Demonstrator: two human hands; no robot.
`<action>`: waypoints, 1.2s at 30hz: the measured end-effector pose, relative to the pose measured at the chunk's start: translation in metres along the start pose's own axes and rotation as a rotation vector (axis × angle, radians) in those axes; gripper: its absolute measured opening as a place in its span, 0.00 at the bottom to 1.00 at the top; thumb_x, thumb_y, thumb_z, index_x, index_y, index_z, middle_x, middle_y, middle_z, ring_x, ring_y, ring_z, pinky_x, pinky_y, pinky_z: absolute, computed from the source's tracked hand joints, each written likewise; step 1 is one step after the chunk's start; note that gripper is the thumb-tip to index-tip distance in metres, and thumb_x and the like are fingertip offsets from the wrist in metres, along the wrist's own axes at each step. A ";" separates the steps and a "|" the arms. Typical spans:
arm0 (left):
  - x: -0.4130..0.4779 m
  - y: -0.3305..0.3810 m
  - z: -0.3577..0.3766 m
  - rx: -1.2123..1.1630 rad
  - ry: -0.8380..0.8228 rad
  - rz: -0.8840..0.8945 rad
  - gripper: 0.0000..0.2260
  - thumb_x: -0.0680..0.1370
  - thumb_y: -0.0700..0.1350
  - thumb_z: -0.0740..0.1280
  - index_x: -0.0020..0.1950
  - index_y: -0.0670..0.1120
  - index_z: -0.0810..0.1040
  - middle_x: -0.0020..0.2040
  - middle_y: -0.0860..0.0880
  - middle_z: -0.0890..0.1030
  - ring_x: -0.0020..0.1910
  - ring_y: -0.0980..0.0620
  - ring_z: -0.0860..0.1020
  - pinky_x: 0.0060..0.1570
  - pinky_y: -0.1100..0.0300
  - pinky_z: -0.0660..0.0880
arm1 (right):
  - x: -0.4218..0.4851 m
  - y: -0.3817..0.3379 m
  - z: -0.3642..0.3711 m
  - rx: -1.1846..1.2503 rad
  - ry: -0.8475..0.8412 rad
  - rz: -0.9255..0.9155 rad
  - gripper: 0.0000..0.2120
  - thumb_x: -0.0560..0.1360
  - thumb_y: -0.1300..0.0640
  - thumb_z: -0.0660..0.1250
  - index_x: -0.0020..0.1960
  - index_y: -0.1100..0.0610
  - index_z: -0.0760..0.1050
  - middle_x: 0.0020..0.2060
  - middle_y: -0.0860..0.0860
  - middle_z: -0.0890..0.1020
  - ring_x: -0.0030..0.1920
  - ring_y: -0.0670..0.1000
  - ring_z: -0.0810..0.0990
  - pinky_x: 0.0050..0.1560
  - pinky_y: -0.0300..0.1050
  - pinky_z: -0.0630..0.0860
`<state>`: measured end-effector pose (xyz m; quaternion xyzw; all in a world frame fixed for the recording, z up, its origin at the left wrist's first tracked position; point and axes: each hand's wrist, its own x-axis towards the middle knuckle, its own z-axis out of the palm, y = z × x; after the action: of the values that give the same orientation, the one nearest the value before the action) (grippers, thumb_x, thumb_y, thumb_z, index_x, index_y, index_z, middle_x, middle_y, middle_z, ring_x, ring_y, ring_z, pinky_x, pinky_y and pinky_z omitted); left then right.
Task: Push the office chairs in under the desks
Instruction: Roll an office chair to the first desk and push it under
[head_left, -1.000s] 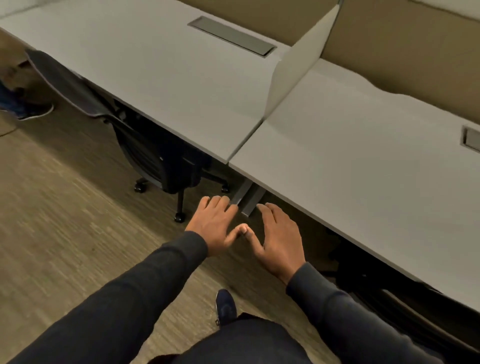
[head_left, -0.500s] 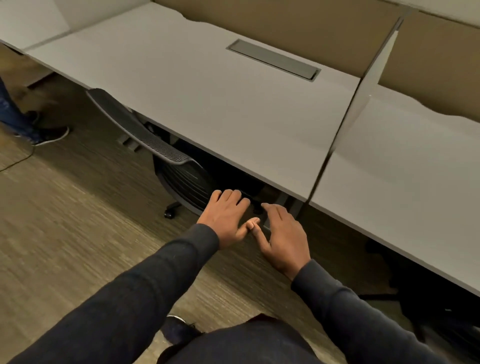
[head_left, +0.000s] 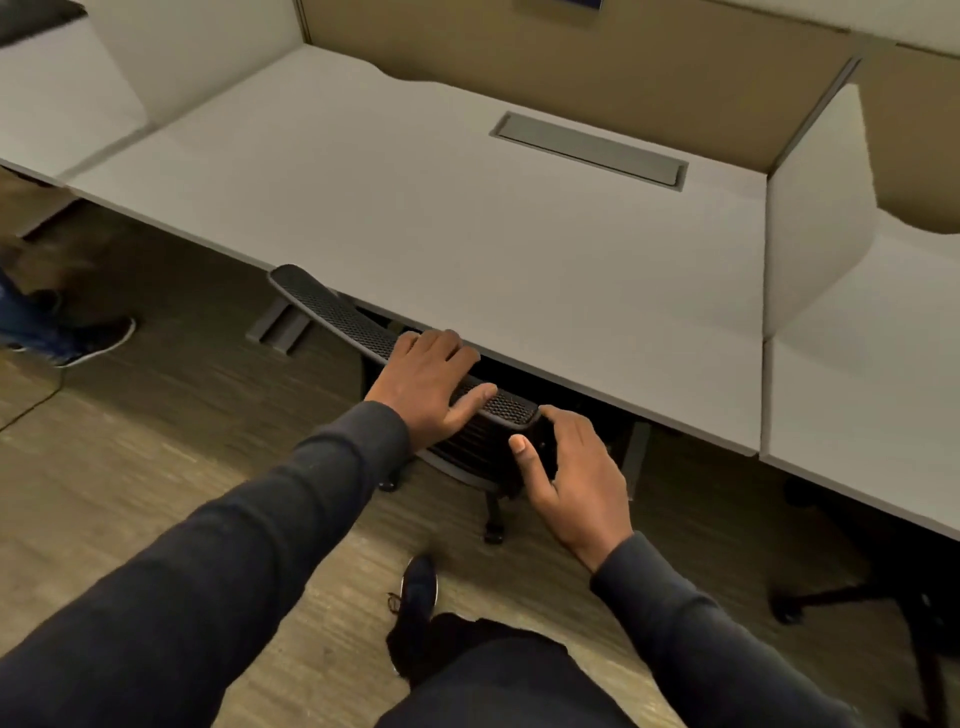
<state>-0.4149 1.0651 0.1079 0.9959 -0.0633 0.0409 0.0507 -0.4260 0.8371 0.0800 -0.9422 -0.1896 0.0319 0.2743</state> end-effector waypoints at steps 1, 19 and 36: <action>0.006 -0.028 0.002 0.005 -0.009 -0.011 0.29 0.78 0.65 0.48 0.64 0.46 0.75 0.58 0.46 0.76 0.60 0.45 0.72 0.61 0.49 0.63 | 0.015 -0.013 0.014 0.000 0.007 0.002 0.32 0.79 0.32 0.53 0.74 0.52 0.66 0.68 0.49 0.73 0.65 0.49 0.74 0.61 0.47 0.74; 0.034 -0.257 0.030 -0.020 -0.086 -0.036 0.29 0.78 0.65 0.46 0.44 0.47 0.78 0.43 0.48 0.77 0.48 0.44 0.74 0.55 0.48 0.66 | 0.088 -0.095 0.103 -0.326 0.096 0.419 0.35 0.76 0.25 0.45 0.64 0.47 0.77 0.60 0.48 0.80 0.63 0.54 0.74 0.60 0.61 0.72; -0.018 -0.334 0.019 -0.103 -0.025 0.143 0.28 0.79 0.66 0.45 0.33 0.49 0.70 0.31 0.53 0.70 0.35 0.49 0.69 0.45 0.50 0.66 | 0.083 -0.154 0.141 -0.418 0.214 0.433 0.32 0.75 0.26 0.49 0.50 0.47 0.81 0.47 0.46 0.82 0.53 0.53 0.77 0.50 0.53 0.68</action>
<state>-0.3873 1.3951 0.0552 0.9854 -0.1367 0.0286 0.0978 -0.4245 1.0593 0.0453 -0.9946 0.0430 -0.0494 0.0802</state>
